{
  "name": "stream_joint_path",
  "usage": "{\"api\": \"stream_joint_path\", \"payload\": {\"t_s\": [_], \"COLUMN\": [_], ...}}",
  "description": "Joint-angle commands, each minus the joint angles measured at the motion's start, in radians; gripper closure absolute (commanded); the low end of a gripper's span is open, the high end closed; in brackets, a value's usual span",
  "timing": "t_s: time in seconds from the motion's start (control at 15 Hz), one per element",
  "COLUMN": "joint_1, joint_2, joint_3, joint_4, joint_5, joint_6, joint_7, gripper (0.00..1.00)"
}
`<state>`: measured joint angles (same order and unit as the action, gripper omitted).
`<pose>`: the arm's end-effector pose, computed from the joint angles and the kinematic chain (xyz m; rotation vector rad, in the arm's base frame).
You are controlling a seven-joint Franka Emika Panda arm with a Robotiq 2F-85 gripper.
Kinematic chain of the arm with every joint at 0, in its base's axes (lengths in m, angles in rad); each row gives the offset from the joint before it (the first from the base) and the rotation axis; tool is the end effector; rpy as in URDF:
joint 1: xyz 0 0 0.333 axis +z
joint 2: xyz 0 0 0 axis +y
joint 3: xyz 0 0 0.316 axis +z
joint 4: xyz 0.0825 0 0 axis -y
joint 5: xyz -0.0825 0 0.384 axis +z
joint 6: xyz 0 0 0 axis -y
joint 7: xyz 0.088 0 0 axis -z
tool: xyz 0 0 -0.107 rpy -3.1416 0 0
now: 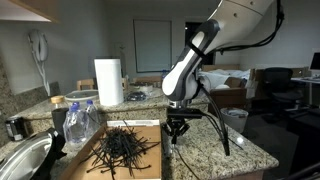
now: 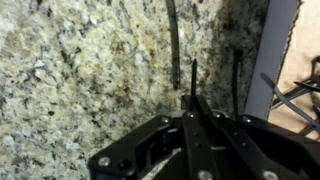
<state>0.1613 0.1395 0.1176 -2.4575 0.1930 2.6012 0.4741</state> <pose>0.4655 0.1302 0.2423 -2.9824 0.5455 0.0592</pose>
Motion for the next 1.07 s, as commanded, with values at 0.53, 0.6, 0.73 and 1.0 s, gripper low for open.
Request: {"api": "stream_joint_path", "payload": {"t_s": [0.53,0.6,0.73,1.0], "joint_1": [0.018,0.019,0.015,0.033], "joint_2": [-0.176,-0.17,-0.145,-0.101], "joint_3": [0.053,0.057,0.06,0.072], "joint_4": [0.035,0.038,0.03,0.012], "joint_5": [-0.008,-0.002,-0.013,0.015], "joint_6": [-0.029,-0.031,-0.03,-0.055], "joint_7": [-0.053,-0.052,-0.017,-0.027], "gripper": [0.68,0.67,0.55,0.3]}}
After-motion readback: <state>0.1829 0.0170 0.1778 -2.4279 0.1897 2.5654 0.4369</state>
